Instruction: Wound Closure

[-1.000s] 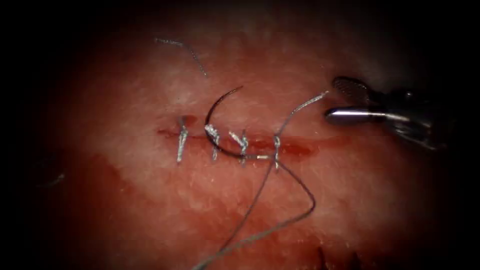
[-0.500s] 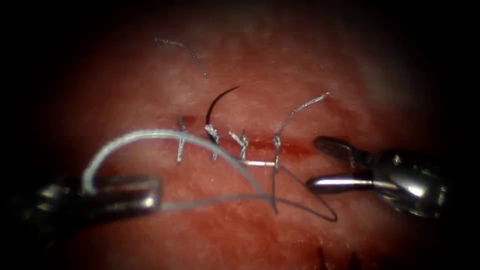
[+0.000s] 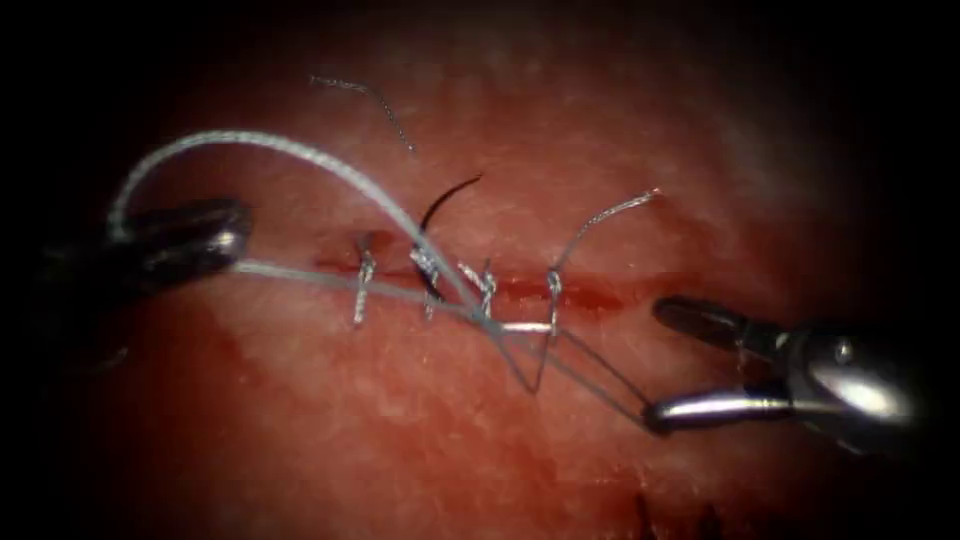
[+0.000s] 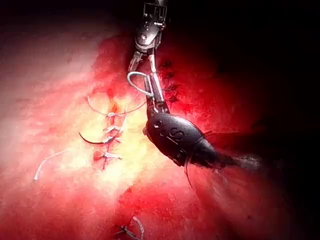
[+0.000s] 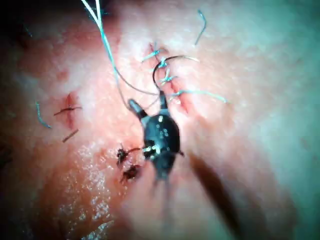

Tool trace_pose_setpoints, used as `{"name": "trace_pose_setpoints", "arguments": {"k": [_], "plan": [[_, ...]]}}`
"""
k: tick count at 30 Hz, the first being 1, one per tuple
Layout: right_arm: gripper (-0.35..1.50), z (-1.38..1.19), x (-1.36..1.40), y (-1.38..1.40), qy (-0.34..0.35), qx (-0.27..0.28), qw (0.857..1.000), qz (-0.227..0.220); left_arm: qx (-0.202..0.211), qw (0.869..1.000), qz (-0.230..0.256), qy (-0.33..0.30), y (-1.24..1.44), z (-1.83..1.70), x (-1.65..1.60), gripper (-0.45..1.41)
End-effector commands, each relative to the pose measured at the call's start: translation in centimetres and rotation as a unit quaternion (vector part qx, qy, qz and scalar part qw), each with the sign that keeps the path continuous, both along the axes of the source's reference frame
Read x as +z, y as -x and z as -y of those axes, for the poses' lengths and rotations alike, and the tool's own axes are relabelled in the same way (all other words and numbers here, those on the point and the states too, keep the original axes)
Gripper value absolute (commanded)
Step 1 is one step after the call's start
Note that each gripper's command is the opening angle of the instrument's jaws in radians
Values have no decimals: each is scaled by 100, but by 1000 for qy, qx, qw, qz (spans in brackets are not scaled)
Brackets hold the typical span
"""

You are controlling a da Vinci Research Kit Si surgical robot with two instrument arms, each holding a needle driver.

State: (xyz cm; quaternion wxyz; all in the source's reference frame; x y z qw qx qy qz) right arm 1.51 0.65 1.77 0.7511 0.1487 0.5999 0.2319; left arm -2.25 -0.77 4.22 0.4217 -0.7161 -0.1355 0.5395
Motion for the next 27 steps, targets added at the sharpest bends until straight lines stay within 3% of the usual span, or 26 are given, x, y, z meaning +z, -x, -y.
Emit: {"name": "trace_pose_setpoints", "arguments": {"k": [1,9,15,23,24,25,26,27], "plan": [[121,11,-14,-5,-2,-7,1000,-9,1,1000,-2,-3,3,12,6,-45],[120,26,-50,-14,-4,-60,998,-15,-2,1000,-12,2,2,15,16,-45],[115,14,-29,-26,23,-73,997,9,4,1000,-22,5,0,25,13,-45],[108,46,-10,-50,48,-98,993,44,4,1000,-23,4,-9,21,17,-45],[101,45,-7,-51,53,-92,993,53,4,1000,-24,4,-9,22,17,-45],[74,41,-5,-49,57,-86,993,65,3,1000,-24,4,-9,23,16,-45],[34,38,-4,-47,59,-86,992,69,3,1000,-24,5,-9,24,16,-45],[-18,34,-3,-43,65,-84,992,74,3,1000,-26,7,-9,25,15,-45]]}}
